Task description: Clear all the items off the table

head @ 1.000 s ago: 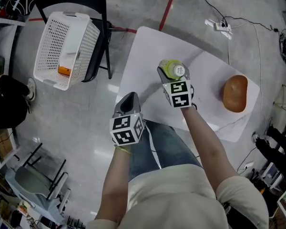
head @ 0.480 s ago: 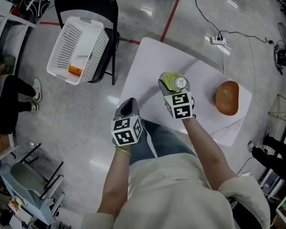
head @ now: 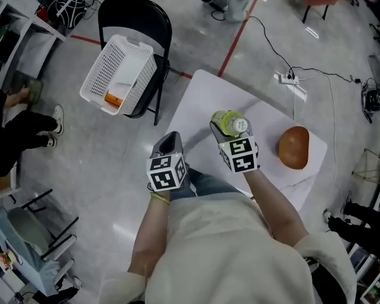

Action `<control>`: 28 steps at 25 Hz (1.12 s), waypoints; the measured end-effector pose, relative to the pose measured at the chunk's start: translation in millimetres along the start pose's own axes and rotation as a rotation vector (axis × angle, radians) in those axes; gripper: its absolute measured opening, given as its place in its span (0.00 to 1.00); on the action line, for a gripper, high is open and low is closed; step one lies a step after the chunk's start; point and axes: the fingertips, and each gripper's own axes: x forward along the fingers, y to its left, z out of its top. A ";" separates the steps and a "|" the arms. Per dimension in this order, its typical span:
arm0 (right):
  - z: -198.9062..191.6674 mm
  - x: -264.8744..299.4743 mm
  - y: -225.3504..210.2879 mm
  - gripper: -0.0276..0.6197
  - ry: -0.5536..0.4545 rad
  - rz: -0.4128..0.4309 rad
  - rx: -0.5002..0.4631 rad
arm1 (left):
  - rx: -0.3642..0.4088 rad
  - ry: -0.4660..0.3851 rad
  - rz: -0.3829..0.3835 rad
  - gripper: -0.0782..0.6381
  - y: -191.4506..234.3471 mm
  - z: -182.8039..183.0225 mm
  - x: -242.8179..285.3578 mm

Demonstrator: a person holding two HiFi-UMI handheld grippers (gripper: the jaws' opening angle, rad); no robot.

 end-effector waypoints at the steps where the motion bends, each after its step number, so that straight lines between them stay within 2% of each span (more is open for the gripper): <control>1: 4.5 -3.2 1.2 0.47 -0.006 0.008 -0.014 | -0.005 -0.010 0.004 0.12 -0.7 4.5 -2.3; 12: 26.1 -29.0 19.7 0.47 -0.046 0.081 -0.116 | -0.021 -0.068 0.032 0.12 -10.7 24.5 -23.2; 23: 48.3 -20.2 31.0 0.47 -0.071 0.081 -0.106 | 0.004 -0.093 0.029 0.12 9.3 49.9 -18.5; 28: 56.6 -5.4 35.2 0.47 -0.057 0.058 -0.082 | 0.027 -0.080 -0.002 0.12 22.3 63.6 -9.2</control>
